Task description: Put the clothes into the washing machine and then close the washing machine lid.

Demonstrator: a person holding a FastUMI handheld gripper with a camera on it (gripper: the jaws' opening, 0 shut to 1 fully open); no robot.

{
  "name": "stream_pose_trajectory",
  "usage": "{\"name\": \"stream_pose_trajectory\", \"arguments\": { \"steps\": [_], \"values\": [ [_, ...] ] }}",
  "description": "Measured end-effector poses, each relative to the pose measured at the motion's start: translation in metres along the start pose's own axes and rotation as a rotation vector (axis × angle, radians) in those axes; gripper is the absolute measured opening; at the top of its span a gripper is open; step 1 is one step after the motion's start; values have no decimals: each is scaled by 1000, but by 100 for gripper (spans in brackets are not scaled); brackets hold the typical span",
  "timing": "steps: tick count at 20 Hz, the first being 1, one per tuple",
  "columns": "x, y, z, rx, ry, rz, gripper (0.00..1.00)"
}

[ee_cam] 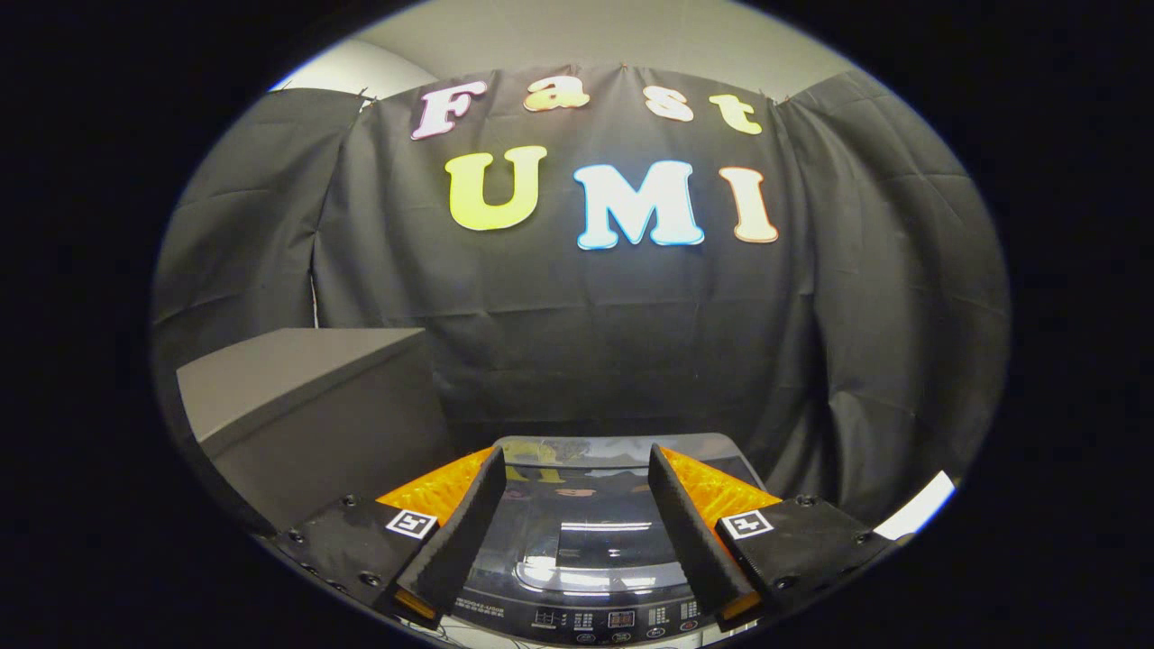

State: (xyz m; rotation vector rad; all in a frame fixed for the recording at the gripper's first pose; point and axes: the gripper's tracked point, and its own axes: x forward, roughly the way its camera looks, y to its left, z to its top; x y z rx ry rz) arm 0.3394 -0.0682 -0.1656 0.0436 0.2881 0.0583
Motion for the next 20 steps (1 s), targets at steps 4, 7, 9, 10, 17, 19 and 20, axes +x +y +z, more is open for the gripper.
{"name": "stream_pose_trajectory", "arguments": {
  "steps": [4, 7, 9, 10, 17, 19, 20],
  "values": [
    [-46, 10, 20, -17, -41, -3, 99],
    [-75, 17, 32, -24, -72, -5, 99],
    [-92, 19, 38, -27, -87, -12, 99],
    [-102, 21, 41, -24, -96, -12, 99],
    [-171, 35, 53, -21, -156, -24, 98],
    [-191, 37, 56, -23, -168, -34, 98],
    [-201, 40, 55, -17, -175, -35, 98]
  ]
}}
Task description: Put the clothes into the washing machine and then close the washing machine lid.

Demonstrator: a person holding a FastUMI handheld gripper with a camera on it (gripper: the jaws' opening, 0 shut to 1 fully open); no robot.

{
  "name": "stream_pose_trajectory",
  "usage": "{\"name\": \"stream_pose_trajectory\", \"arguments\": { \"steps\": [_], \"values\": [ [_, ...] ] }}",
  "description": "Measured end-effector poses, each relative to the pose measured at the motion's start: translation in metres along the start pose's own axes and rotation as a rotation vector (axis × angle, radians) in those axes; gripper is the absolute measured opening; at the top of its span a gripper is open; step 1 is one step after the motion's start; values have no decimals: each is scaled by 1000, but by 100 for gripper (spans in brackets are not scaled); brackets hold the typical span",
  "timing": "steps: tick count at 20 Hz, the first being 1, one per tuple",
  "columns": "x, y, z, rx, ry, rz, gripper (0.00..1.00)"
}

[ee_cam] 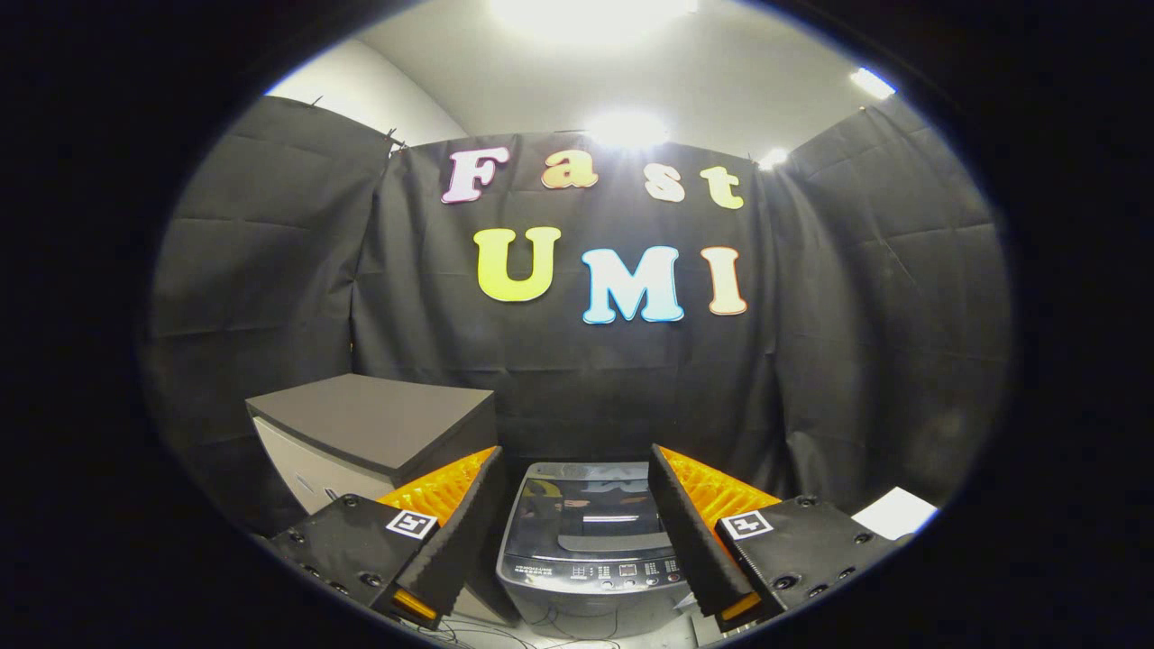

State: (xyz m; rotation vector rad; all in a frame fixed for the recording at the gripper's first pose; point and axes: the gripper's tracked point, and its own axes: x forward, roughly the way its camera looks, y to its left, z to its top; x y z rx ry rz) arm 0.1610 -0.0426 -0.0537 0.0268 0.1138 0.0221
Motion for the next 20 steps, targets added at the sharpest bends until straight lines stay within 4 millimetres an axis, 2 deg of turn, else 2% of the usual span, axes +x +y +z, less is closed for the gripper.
{"name": "stream_pose_trajectory", "arguments": {
  "steps": [3, 9, 15, 20],
  "values": [
    [-26, 3, 5, 19, -10, 0, 98],
    [-63, 1, 8, 24, -25, -5, 98],
    [-86, 1, 3, 26, -36, -6, 98],
    [-93, 4, 4, 31, -44, 3, 98]
  ]
}}
